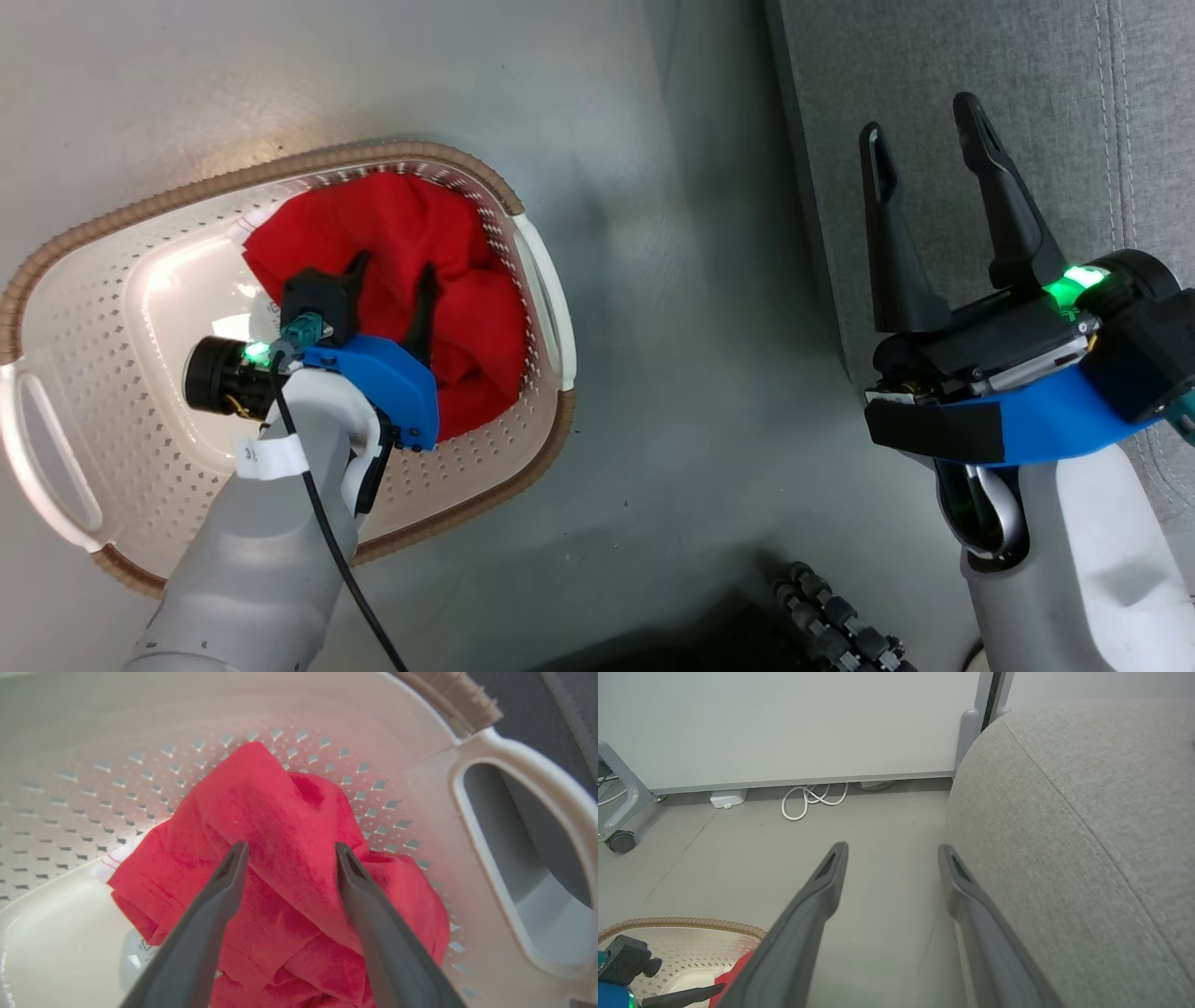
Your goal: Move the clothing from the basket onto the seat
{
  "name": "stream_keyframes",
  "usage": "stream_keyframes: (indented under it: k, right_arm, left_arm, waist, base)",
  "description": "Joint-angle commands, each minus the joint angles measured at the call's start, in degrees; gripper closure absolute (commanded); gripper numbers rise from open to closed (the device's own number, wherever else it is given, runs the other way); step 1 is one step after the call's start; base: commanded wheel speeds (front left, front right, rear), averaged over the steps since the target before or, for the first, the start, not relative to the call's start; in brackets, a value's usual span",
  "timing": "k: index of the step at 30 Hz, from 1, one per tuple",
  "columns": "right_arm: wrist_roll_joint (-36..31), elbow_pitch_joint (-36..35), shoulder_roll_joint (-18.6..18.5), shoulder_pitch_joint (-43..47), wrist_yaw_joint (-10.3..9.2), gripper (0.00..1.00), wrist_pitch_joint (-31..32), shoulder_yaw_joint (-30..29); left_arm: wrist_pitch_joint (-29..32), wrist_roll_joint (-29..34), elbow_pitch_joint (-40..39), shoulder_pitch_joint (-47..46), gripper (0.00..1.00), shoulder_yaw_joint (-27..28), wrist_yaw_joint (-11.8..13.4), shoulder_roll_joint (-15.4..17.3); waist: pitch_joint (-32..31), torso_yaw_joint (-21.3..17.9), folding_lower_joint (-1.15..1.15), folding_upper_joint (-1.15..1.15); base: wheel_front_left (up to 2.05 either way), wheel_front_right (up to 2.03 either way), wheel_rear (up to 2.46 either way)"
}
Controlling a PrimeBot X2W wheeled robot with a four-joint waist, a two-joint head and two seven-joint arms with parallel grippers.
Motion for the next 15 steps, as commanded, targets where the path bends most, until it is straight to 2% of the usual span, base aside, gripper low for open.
stream_keyframes:
  k: [1,10,11,12,15]
  right_arm:
    - [0.58,0.08,0.06,-1.23,0.01,0.0,-0.36,0.1]
    - [1.41,0.87,0.06,-1.64,0.01,0.0,-1.25,0.67]
    - [1.44,0.9,0.06,-1.59,0.01,0.0,-1.33,0.64]
    - [1.45,0.97,0.06,-1.57,0.01,0.0,-1.33,0.59]
    - [1.55,1.08,0.06,-1.6,0.01,0.0,-1.47,0.58]
  left_arm:
    - [0.19,-0.14,0.65,-0.88,0.0,0.07,0.25,-0.14]
    - [2.82,-4.09,7.7,-2.75,0.0,2.06,0.31,-2.49]
    - [2.82,-4.19,8.17,-3.03,0.71,1.87,0.31,-2.6]
    - [2.99,-4.21,8.54,-3.26,1.0,1.59,0.13,-2.75]
    - [3.27,-4.5,9.45,-3.72,1.0,1.16,-0.36,-3.16]
  waist:
    - [0.39,-0.33,-0.01,0.0]
    - [1.01,-1.29,-0.01,0.0]
    - [1.0,-1.31,-0.01,0.0]
    - [0.97,-1.32,-0.01,0.0]
    - [0.79,-1.28,-0.01,0.0]
  base:
    - [0.0,0.0,0.0]
    - [0.0,0.0,0.0]
    - [0.0,0.0,0.0]
    - [0.0,0.0,0.0]
    - [0.0,0.0,0.0]
